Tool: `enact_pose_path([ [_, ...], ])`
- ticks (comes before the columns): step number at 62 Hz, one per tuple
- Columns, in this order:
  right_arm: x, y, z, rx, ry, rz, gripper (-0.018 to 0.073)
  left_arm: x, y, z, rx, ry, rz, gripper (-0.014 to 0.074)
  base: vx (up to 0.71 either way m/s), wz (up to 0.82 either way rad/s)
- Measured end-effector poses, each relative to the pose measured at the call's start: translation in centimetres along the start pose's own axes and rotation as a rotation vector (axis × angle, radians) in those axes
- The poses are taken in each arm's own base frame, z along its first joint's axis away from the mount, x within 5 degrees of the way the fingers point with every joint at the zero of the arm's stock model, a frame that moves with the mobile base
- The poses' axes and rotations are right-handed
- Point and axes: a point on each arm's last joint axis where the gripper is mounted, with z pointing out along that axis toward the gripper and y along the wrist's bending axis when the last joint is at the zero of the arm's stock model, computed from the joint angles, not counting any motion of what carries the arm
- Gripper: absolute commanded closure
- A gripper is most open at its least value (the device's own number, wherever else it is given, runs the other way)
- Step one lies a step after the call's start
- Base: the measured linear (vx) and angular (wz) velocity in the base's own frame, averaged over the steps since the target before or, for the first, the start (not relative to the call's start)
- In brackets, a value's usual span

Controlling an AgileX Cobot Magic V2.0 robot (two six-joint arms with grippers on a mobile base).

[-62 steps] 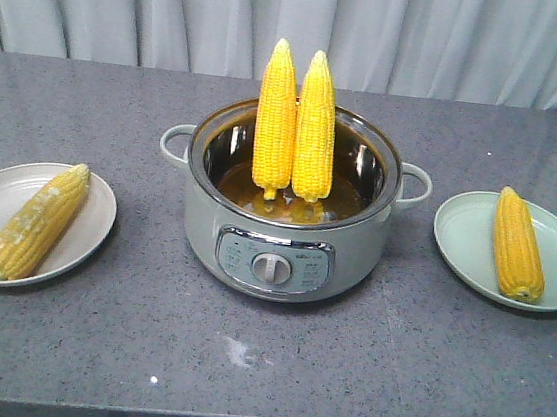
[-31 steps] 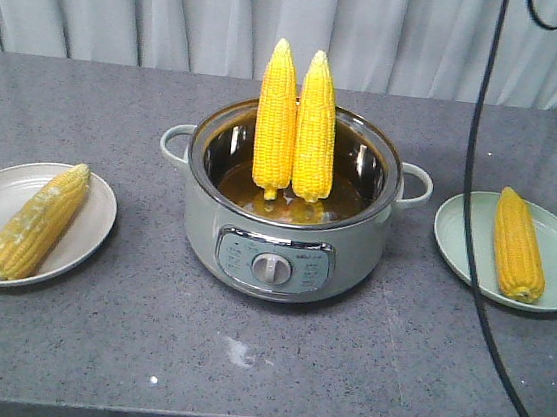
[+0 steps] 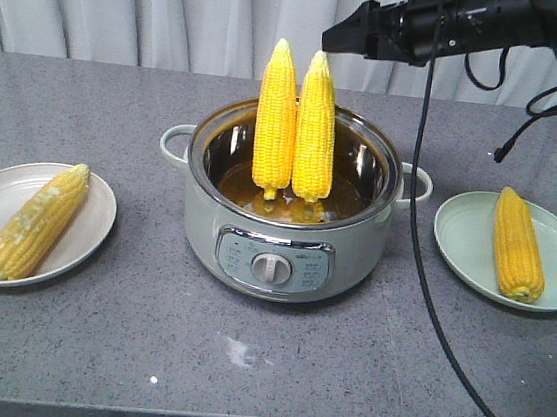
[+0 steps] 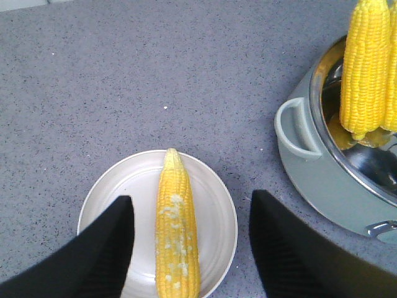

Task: Distribute corn equally
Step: 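Move the right gripper over the pot to a standing corn cob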

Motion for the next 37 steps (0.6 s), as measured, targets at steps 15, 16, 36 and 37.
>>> enact_pose_path([
  [15,1.3,0.1,2.8,-0.025,0.057,0.013,-0.0036,0.0,0.0,0.0,0.000,0.000,0.000,0.0190,0.00,0.00],
  [16,1.4,0.0,3.0,-0.026,0.062,0.016,-0.0036,0.0,0.0,0.0,0.000,0.000,0.000,0.0190,0.00,0.00],
  [36,2.8,-1.3,4.2,0.020,0.126,0.044,0.0093,0.0,0.0,0.0,0.000,0.000,0.000,0.0190,0.00,0.00],
  [37,2.8,-1.3,4.2,0.019,0.126,0.044,0.0119,0.0,0.0,0.0,0.000,0.000,0.000,0.0190,0.00,0.00],
])
